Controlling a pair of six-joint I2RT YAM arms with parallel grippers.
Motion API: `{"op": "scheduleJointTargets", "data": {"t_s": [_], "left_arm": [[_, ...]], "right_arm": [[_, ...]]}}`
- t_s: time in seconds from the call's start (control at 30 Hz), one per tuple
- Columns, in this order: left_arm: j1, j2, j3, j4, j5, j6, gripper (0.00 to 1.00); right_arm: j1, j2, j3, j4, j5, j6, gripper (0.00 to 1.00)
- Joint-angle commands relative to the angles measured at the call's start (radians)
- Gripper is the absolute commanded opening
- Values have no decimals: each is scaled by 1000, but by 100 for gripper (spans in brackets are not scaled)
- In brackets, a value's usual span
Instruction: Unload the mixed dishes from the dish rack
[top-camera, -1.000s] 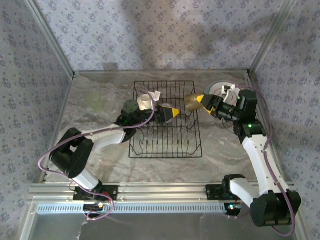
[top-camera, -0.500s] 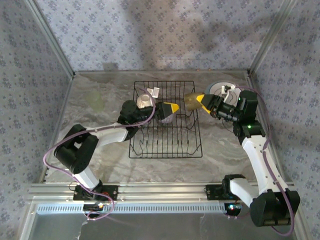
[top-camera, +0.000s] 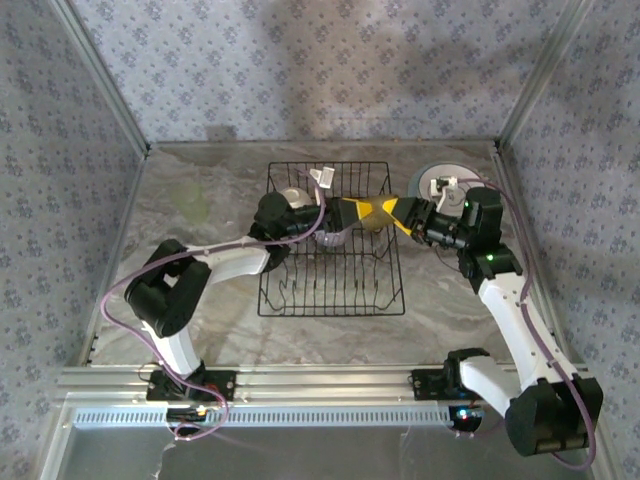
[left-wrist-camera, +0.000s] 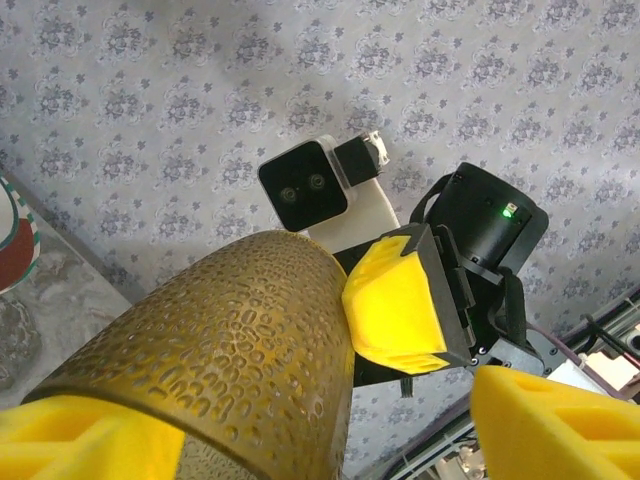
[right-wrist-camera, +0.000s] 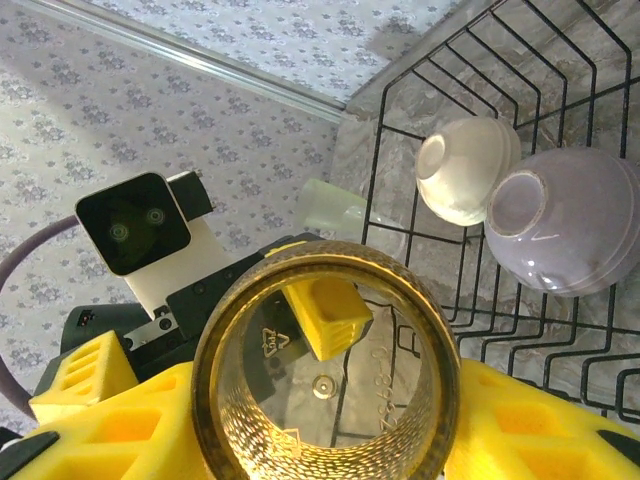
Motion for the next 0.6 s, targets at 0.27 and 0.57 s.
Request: {"op": "scheduleJointTargets", "data": {"t_s": [0.27, 0.57], "left_arm": [[-23, -13, -1, 43, -19, -18, 44], [-28, -13, 2, 38, -46, -46, 14]], "right_arm": [[19, 52, -16, 45, 19, -23, 45], [34, 58, -35, 75, 16, -25, 45]]}}
